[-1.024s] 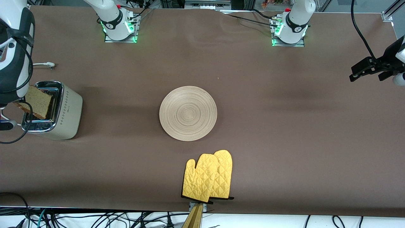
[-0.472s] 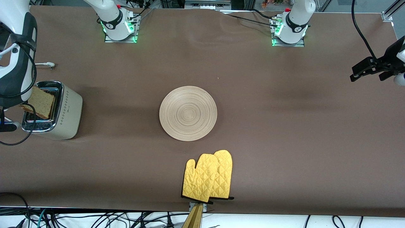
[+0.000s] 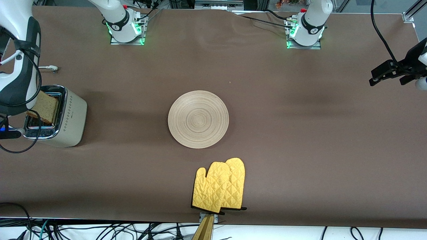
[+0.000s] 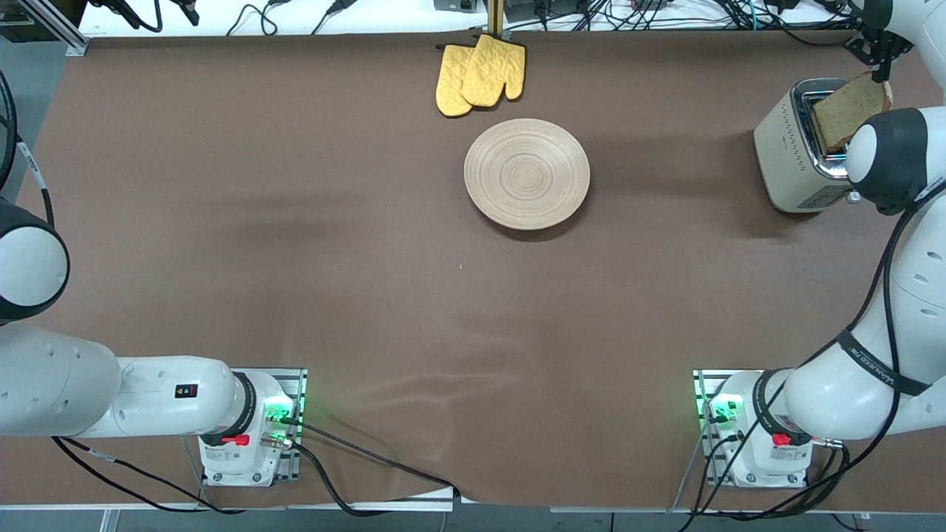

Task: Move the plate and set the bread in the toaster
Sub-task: 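Lower the bread into the toaster slot with the right gripper, then open the right gripper and raise it away from the toaster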

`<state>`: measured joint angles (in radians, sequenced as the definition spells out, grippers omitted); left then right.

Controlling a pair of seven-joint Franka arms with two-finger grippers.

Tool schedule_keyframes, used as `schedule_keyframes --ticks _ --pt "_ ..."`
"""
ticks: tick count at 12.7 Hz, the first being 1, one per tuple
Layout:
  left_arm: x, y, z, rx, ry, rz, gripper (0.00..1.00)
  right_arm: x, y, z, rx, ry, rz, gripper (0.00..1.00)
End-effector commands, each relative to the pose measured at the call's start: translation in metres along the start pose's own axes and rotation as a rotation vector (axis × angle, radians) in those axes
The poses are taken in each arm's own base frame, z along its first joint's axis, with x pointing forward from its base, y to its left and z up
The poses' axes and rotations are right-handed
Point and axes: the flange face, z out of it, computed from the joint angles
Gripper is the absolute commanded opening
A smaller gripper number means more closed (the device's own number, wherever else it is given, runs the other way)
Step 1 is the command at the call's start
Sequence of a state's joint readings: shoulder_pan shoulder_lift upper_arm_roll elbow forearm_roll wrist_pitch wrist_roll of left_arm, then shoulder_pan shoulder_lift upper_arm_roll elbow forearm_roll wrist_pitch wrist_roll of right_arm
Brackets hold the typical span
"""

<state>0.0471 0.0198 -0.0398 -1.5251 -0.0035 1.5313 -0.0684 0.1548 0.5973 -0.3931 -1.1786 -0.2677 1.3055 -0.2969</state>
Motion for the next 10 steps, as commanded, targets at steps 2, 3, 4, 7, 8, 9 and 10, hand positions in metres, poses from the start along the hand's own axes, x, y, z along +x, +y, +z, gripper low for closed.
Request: schedule_keyframes --ticks 2,3,4,7,8,9,10 --pt "-0.002 -0.002 -0.008 0.015 0.005 0.009 1.00 -0.005 0.003 -0.005 0.002 0.013 -0.021 0.96" --pt "-0.002 -0.002 -0.008 0.015 0.007 0.009 1.00 -0.007 -0.002 -0.011 0.003 0.022 -0.028 0.99" --pt "-0.002 -0.002 -0.008 0.015 0.005 0.009 1.00 -0.011 -0.011 -0.019 0.043 0.045 -0.047 1.00" --pt "-0.002 -0.002 -0.008 0.015 0.005 0.009 1.00 -0.052 -0.036 -0.076 0.179 0.187 -0.116 1.00" --pt "-0.002 -0.002 -0.008 0.015 0.005 0.009 1.00 -0.057 -0.039 -0.081 0.215 0.208 -0.129 1.00" --pt "-0.002 -0.002 -0.008 0.015 0.005 0.009 1.00 -0.060 -0.044 -0.084 0.271 0.217 -0.147 1.00" --pt "-0.002 -0.001 -0.008 0.015 0.005 0.010 1.00 -0.070 -0.046 -0.092 0.337 0.236 -0.158 1.00"
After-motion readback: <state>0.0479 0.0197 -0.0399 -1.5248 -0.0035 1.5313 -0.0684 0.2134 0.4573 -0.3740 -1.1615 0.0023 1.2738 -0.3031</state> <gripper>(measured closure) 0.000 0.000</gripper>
